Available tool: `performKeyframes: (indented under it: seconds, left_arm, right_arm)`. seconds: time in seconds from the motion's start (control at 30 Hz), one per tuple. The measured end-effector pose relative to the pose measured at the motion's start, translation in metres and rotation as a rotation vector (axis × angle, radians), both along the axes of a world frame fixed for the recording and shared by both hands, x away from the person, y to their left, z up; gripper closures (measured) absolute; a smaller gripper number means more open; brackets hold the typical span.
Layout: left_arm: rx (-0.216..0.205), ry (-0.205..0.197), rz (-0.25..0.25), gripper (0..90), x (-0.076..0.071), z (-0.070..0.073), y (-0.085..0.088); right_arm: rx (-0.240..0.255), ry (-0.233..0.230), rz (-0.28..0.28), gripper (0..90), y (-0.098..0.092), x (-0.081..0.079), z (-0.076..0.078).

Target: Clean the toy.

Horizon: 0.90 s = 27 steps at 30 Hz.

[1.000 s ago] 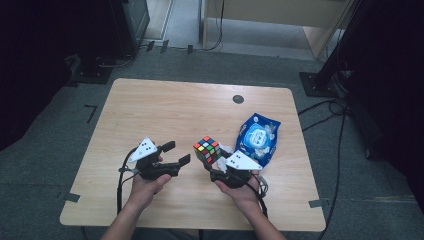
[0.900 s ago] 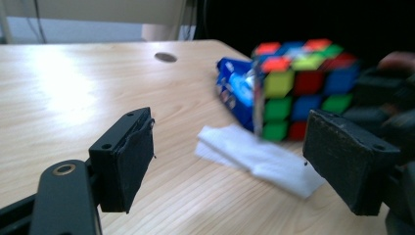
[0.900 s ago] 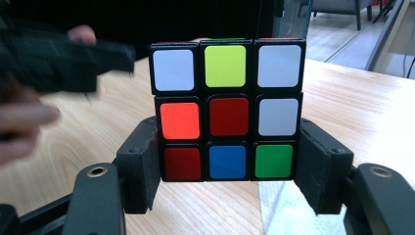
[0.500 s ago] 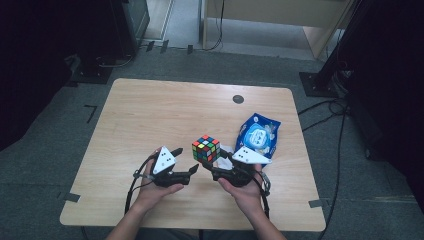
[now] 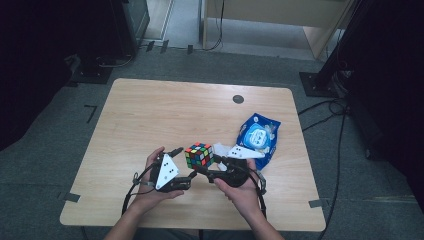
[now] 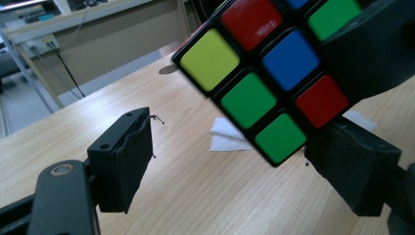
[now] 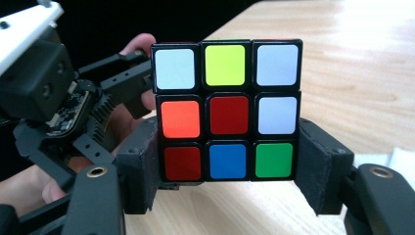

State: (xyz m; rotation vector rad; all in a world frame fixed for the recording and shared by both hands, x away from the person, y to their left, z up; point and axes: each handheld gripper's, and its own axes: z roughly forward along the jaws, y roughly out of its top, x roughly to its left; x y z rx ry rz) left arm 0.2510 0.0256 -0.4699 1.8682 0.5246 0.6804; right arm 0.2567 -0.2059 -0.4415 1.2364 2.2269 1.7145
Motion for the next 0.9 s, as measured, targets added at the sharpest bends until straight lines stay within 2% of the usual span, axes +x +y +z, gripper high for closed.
performKeyframes:
  seconds: [0.03, 0.07, 0.13, 0.3, 0.4, 0.57, 0.67, 0.8, 0.9]
  left_arm:
    - [0.0, 0.0, 0.0, 18.7, 0.0, 0.0, 0.0]
    - [0.012, -0.019, -0.009, 18.7, -0.002, 0.0, -0.002]
    - [0.023, -0.034, -0.015, 18.7, -0.003, -0.001, -0.004]
    - [0.049, -0.057, -0.02, 18.8, -0.005, -0.004, -0.006]
    - [0.089, -0.085, -0.018, 19.5, -0.007, -0.006, -0.009]
    - [0.122, -0.118, -0.031, 20.1, -0.01, -0.008, -0.012]
    - [0.141, -0.135, -0.038, 23.5, -0.012, -0.01, -0.014]
    - [0.143, -0.132, -0.055, 26.4, -0.012, -0.011, -0.013]
    - [0.142, -0.128, -0.061, 30.9, -0.012, -0.011, -0.012]
  right_arm:
    - [0.0, 0.0, 0.0, 35.0, 0.0, 0.0, 0.0]
    - [0.002, 0.028, 0.006, 35.0, 0.0, 0.001, 0.0]
    - [-0.006, 0.046, 0.014, 35.0, 0.0, 0.002, -0.001]
    - [-0.012, 0.088, 0.03, 35.0, 0.002, 0.003, -0.002]
    - [-0.021, 0.13, 0.04, 34.9, 0.004, 0.004, -0.003]
    - [-0.037, 0.175, 0.033, 34.9, 0.003, 0.006, -0.004]
    - [-0.044, 0.193, 0.042, 34.9, 0.002, 0.008, -0.004]
    - [-0.043, 0.205, 0.05, 34.8, 0.001, 0.009, -0.004]
    - [-0.015, 0.206, 0.041, 34.6, -0.002, 0.01, -0.003]
